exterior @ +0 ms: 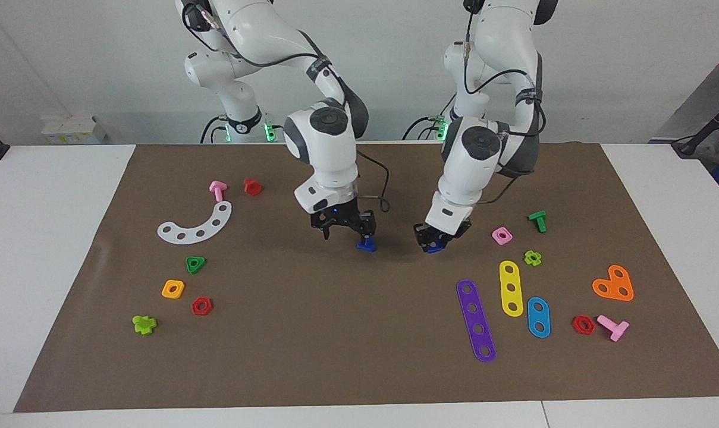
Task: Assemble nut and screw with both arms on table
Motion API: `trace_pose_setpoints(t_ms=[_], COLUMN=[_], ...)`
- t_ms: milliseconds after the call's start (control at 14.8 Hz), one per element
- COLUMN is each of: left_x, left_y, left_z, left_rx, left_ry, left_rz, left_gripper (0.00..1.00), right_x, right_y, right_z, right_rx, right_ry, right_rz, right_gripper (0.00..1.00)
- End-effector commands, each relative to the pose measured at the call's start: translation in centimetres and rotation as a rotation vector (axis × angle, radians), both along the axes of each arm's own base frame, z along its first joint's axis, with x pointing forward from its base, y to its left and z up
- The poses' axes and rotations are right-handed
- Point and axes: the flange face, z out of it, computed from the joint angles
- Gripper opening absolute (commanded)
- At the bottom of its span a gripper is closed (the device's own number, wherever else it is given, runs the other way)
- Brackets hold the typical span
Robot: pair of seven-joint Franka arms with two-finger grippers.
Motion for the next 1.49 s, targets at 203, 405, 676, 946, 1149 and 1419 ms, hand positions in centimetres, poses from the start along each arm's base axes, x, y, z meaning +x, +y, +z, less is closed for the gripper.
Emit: trace_pose_setpoints(t_ms=[203, 405, 676, 946, 1149, 1419], left_x=[-2.3, -3.5, -5.3, -6.4, -6.8, -7.1], left_y=[-8.7, -11.1, -12.9, -13.0, -12.8, -12.3], left_z=[-1.0, -1.7, -3.0, -4.4, -5.0, -6.0], left_rx=[-0.066, -0.073, -0.063, -0.036, -0.024, 0.0], left_ry=[0.01, 0.012, 0.045, 0.076, 0.09, 0.106], left_rz=[0.064, 0.048, 0.046, 0.034, 0.033, 0.03], left_gripper=[0.0, 0.0, 0.0, 0.0, 0.0, 0.0], right_x=[-0.6, -1.4, -2.5, -2.7, -2.3, -2.5], right_y=[-12.7, -18.0, -21.4, -23.8, -24.7, -24.4], right_z=[7.4, 10.5, 13.7, 16.8, 17.8, 17.3], right_rx=[-0.037, -0.069, -0.054, -0.074, -0.08, -0.081], right_ry=[-0.009, 0.017, 0.037, 0.071, 0.075, 0.081], right_rz=[-0.002, 0.059, 0.132, 0.221, 0.251, 0.26], right_gripper=[1.0, 1.0, 1.0, 1.0, 1.0, 1.0])
